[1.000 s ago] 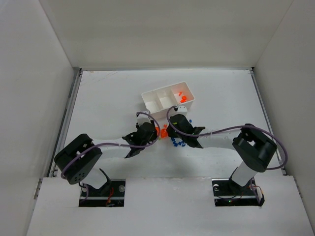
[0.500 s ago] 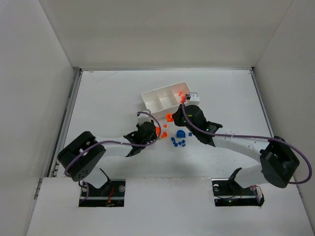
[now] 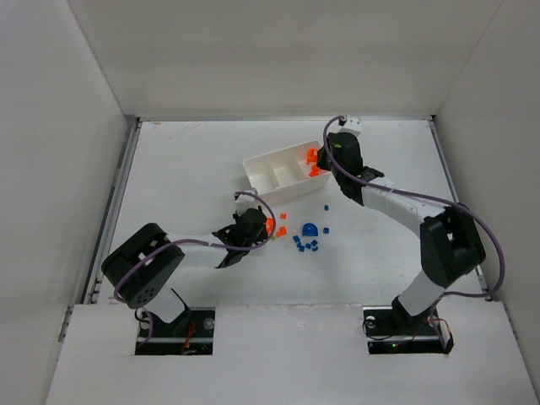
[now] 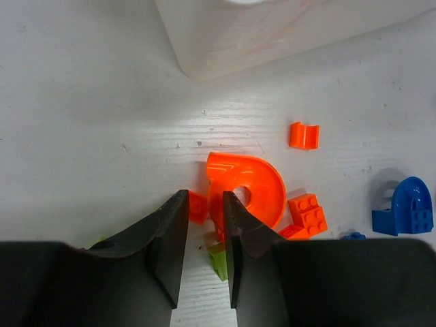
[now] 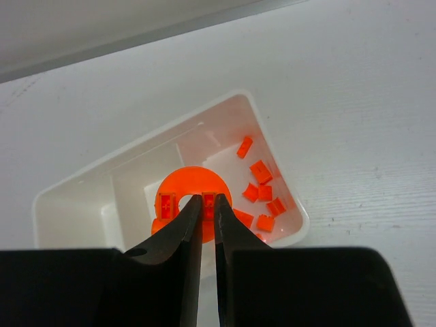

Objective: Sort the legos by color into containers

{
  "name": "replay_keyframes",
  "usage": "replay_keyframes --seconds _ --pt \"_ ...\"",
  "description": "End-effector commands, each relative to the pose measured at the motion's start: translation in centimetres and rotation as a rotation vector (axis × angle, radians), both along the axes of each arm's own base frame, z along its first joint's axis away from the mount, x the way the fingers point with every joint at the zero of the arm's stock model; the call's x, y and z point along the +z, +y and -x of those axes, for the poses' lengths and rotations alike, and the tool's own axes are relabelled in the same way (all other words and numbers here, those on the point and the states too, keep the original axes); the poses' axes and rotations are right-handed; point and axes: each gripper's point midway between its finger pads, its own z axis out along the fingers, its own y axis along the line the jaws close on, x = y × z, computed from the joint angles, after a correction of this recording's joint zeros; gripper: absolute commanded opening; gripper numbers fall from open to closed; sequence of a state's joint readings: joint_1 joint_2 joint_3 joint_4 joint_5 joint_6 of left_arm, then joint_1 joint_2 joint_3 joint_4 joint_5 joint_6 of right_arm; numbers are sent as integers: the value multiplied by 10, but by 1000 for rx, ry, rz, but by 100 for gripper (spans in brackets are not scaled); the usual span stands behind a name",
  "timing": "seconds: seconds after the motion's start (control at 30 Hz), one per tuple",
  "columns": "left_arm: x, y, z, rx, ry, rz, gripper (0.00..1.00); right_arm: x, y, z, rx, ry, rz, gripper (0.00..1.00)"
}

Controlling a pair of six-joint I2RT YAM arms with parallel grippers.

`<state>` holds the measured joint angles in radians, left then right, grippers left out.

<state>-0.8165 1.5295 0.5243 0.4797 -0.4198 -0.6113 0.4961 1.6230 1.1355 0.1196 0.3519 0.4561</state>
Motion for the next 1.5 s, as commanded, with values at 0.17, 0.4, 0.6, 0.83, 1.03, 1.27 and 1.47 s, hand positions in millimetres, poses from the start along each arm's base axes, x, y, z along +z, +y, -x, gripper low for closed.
replay_keyframes --seconds 0.17,0.4,0.6,0.83,1.03,1.27,1.47 --pt "14 -10 -15 14 -39 29 22 1 10 -29 30 -9 -6 30" --pt "13 -13 -17 17 -40 35 19 15 11 -9 51 -37 -16 35" --pt "18 -16 -17 14 -43 42 11 3 19 23 84 -21 -25 35" --pt "33 -12 -13 18 -66 69 6 4 13 52 91 -27 -47 36" --pt "71 -10 -14 28 -132 128 6 0 -2 78 81 -29 -54 37" --pt "122 -18 -23 17 -202 205 6 -21 -14 112 81 0 -81 37" --pt "174 -58 -66 -21 -286 265 6 -51 -23 141 74 46 -92 36"
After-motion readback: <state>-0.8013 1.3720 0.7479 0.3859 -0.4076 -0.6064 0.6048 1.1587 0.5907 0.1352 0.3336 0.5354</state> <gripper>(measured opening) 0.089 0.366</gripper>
